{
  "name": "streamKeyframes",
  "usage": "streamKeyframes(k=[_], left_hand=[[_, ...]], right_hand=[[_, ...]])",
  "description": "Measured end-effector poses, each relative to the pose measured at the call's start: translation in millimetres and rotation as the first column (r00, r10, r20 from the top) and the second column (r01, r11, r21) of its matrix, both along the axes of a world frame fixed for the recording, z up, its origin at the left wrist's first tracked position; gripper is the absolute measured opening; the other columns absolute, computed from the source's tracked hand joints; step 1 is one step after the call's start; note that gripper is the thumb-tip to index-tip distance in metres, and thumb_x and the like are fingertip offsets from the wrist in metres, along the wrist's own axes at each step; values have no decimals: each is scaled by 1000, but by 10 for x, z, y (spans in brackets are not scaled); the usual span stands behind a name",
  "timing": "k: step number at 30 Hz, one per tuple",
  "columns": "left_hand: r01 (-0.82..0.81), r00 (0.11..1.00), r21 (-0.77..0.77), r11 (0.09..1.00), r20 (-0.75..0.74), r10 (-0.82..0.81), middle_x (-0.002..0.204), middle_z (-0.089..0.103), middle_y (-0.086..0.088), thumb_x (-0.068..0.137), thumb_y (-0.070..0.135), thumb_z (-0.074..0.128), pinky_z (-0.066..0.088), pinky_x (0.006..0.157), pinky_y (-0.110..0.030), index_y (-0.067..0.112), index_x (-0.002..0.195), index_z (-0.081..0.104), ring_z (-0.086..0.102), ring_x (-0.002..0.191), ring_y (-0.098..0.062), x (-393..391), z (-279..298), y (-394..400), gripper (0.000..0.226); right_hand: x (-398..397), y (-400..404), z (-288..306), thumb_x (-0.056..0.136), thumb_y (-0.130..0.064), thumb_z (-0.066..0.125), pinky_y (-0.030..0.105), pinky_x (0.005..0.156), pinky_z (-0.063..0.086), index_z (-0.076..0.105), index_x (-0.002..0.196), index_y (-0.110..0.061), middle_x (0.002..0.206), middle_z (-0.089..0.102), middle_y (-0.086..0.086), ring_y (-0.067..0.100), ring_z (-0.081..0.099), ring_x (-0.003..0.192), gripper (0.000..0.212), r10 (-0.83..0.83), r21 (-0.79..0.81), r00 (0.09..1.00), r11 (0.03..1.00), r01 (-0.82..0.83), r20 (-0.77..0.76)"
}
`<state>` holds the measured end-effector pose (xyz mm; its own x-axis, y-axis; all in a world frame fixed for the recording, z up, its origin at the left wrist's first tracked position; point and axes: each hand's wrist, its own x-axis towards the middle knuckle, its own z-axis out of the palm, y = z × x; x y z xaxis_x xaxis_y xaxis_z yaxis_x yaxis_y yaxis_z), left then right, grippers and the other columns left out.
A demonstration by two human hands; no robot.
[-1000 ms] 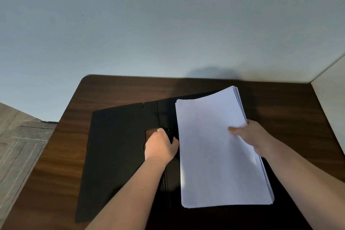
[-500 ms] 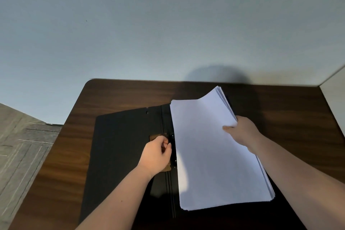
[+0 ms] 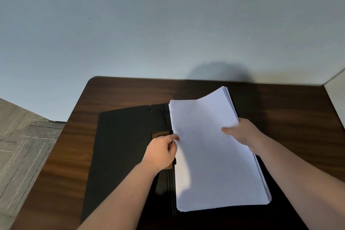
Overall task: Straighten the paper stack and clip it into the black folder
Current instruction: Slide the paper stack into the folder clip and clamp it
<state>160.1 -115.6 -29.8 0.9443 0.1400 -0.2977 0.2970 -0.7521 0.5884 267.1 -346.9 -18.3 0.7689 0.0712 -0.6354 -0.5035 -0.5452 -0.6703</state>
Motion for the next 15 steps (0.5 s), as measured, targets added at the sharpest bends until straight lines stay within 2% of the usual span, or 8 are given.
streamKeyframes(k=[3,5,10,15], left_hand=[[16,1000,40,999,-11,-16,81,71,-5,94,20,43,56,75,-32,24,113,65,65,68,-16,16,-3,-13,30],[31,999,56,998,-17,-30,77,70,-4,93,22,45,55,76,-32,26,113,65,63,71,-16,27,-2,-16,28],[56,998,102,993,-4,-55,61,47,9,92,28,49,49,72,-30,29,112,63,53,73,-13,35,-19,-34,25],[51,998,134,990,33,-56,61,43,8,92,30,50,38,64,-24,29,115,59,53,71,-13,24,-47,-49,25]], right_hand=[[7,-38,4,85,-16,68,41,92,49,60,121,-7,113,66,9,28,61,103,38,-20,43,999,999,23,-50],[12,-52,9,84,-18,69,44,98,48,60,123,-7,117,66,9,29,61,107,41,-15,57,997,998,20,-72],[10,-57,-5,84,-21,70,39,95,47,59,125,-8,120,65,9,29,60,110,44,4,73,996,997,2,-88],[26,-52,-32,83,-23,71,42,97,48,59,123,-8,116,66,8,30,61,109,45,19,72,996,997,-12,-92]])
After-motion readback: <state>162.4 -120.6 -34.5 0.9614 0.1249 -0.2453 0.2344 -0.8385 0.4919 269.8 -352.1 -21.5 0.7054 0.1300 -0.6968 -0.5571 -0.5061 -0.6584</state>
